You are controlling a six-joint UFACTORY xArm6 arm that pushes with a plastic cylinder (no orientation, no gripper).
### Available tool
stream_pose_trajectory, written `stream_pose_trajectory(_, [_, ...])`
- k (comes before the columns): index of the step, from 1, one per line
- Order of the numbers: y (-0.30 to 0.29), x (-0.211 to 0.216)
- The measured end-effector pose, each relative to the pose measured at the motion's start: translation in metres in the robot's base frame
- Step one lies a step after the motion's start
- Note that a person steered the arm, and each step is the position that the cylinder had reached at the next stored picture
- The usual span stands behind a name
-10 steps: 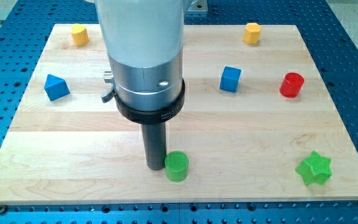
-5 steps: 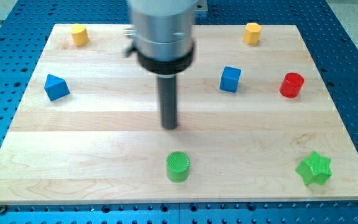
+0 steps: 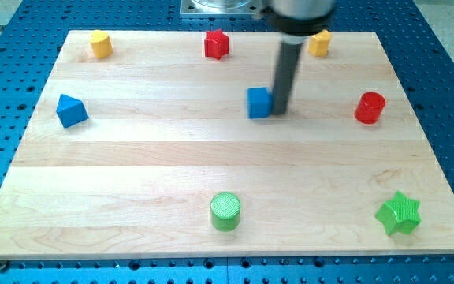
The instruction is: Move the blue cube to the bottom left side of the board
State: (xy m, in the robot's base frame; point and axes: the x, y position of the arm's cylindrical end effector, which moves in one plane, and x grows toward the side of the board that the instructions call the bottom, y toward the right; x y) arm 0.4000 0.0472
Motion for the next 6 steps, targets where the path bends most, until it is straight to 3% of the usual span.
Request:
stream_pose_trajectory(1, [-0.073, 0.017])
stream_pose_trajectory(4, [-0.079, 0.017])
stream_pose_trajectory(6, [-0.087, -0.008])
